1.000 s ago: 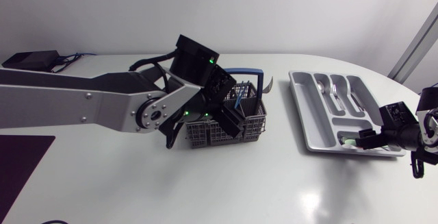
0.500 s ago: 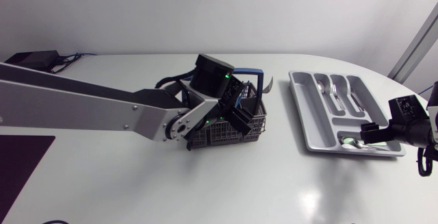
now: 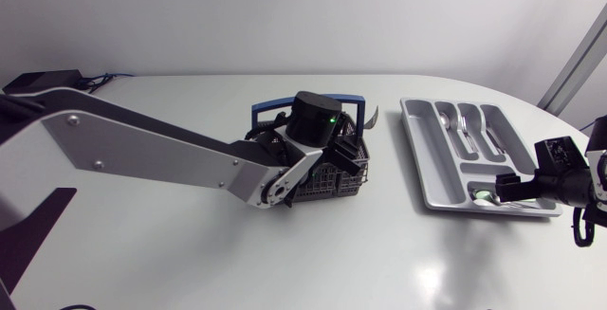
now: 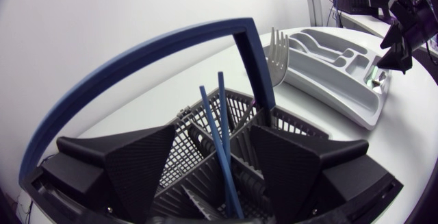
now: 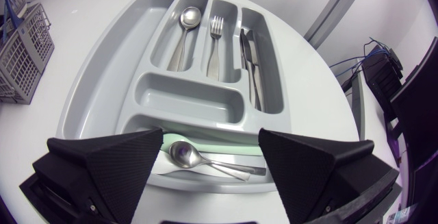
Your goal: Unload the cutlery basket into the drawer organizer.
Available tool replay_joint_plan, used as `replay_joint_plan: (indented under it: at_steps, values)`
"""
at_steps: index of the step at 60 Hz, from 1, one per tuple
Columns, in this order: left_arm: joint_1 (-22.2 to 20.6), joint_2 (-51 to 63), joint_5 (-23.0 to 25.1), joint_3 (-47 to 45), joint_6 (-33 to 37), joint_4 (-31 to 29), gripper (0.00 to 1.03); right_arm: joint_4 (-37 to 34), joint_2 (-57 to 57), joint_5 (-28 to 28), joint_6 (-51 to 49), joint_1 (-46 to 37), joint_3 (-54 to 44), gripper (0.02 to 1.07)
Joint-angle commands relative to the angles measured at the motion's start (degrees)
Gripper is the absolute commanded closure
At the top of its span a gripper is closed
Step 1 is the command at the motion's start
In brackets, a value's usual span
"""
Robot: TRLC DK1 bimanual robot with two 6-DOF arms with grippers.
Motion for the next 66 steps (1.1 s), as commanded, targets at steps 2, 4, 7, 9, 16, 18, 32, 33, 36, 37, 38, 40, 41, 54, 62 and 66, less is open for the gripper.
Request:
replay_joint_plan:
  at_steps: [2,4,7,9,16,18,32,33,36,37,38,40,41,54,62,66]
  values:
    - [0.13,2.1,-0.86,3.07,-1.3,1.99,0.32,1.29,2.05,-0.56,1.14,0.09,-1.19,0.07]
    - [-0.04,2.36,-0.95,3.51,-1.3,2.17,0.33,1.55,2.4,-0.56,1.14,0.09,-1.28,0.07]
    - [-0.13,2.98,-0.95,4.3,-1.3,2.35,0.35,1.73,2.84,-0.56,1.14,0.09,-1.37,0.07]
    - [-0.13,3.59,-1.13,4.92,-1.3,2.43,0.36,1.82,3.01,-0.56,1.14,0.09,-1.37,0.07]
    - [-0.22,5.35,-2.18,6.59,-1.3,2.52,0.41,2.52,3.54,-0.91,1.14,-0.17,-1.55,0.07]
    - [-0.22,5.7,-2.44,6.85,-1.3,2.7,0.44,2.61,3.72,-1.0,1.06,-0.35,-1.55,0.07]
    - [-0.57,6.05,-4.55,6.67,-1.3,3.66,0.74,3.49,4.42,-1.26,0.71,-0.7,-2.16,0.07]
    - [-0.66,6.05,-4.64,6.59,-1.3,3.75,0.77,3.58,4.42,-1.26,0.71,-0.7,-2.25,0.07]
    - [-0.74,5.96,-5.08,6.23,-1.3,3.84,0.83,3.93,4.42,-1.26,0.71,-0.7,-2.51,0.07]
    - [-0.83,5.88,-5.08,5.97,-1.3,4.02,0.85,4.01,4.42,-1.26,0.71,-0.7,-2.6,0.07]
    - [-0.92,5.79,-5.08,5.88,-1.3,4.28,0.88,4.01,4.42,-1.26,0.71,-0.7,-2.69,0.07]
    - [-1.01,5.7,-5.08,5.44,-1.21,4.98,0.92,4.19,4.42,-1.26,0.71,-0.7,-2.86,0.07]
    - [-1.1,5.61,-5.08,5.27,-1.13,5.33,0.94,4.28,4.42,-1.26,0.71,-0.7,-2.95,0.07]
    - [-2.06,4.03,-5.08,2.1,0.1,9.03,1.0,4.72,3.89,-1.26,0.53,-0.7,-3.83,0.07]
    - [-2.5,2.18,-5.08,-0.71,1.16,10.7,1.0,4.72,3.98,-1.26,0.53,-0.79,-3.92,0.07]
    - [-2.77,0.87,-5.08,-2.47,1.51,11.4,1.0,4.72,3.8,-1.26,0.53,-0.79,-4.09,0.07]
